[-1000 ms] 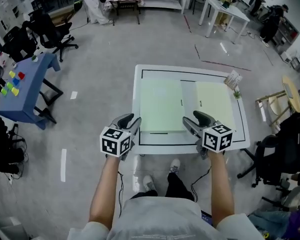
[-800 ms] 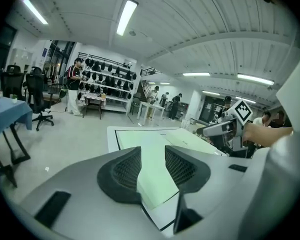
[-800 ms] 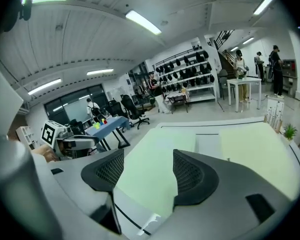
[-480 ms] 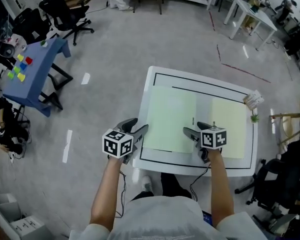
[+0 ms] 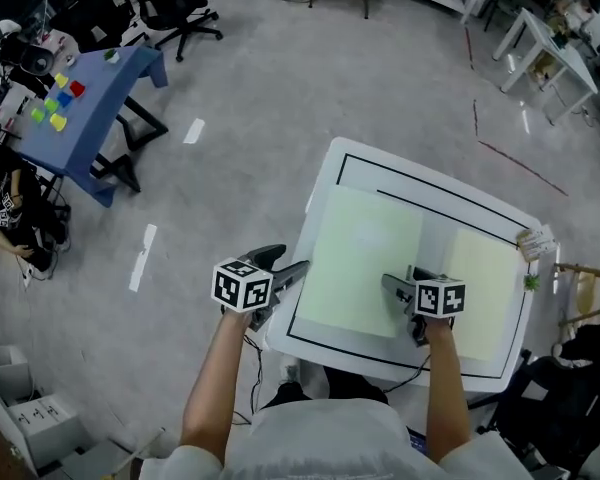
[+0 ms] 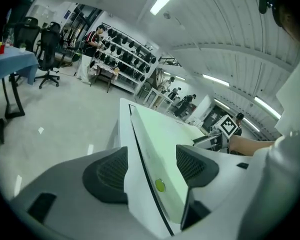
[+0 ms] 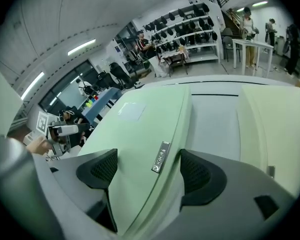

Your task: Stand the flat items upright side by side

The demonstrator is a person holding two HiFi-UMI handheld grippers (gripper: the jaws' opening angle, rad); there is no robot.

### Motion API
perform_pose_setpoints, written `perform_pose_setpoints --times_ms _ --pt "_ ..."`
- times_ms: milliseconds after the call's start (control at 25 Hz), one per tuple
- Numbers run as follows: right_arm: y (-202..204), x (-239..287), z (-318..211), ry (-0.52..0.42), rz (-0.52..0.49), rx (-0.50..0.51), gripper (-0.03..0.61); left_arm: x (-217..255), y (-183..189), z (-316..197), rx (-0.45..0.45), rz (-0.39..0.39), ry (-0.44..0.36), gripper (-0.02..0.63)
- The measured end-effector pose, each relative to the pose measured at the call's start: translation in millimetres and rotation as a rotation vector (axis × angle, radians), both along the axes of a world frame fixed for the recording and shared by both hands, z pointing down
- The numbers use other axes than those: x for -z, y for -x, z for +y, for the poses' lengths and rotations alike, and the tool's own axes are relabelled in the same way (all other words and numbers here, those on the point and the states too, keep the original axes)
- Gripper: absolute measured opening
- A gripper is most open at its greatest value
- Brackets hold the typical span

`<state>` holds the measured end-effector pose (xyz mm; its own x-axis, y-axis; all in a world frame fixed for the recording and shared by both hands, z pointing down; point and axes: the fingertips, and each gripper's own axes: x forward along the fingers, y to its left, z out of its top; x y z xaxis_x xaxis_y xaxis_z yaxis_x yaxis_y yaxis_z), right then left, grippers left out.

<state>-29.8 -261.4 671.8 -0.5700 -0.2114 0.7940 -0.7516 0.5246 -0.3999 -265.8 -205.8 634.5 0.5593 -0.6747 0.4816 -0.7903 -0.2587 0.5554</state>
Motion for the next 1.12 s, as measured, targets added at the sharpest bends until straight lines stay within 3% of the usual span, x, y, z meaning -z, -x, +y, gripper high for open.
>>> perform_pose_setpoints --times_ms 280,480,760,1120 --pt "43 -2 -14 -0.046 -0.083 0.027 0.393 -18 11 -18 0.024 0.088 0.026 0.327" --pt "58 -11 -18 0.017 -0.183 0.036 0.42 -19 19 -25 0.026 0.119 0.015 0.332" --pt "70 -13 -20 0.045 -0.231 0.083 0.431 -36 13 -30 -0.009 0.172 0.033 0.339" --pt "82 -14 -17 0.056 -0.263 0.156 0.436 -44 16 -37 -0.019 0.378 0.031 0.354"
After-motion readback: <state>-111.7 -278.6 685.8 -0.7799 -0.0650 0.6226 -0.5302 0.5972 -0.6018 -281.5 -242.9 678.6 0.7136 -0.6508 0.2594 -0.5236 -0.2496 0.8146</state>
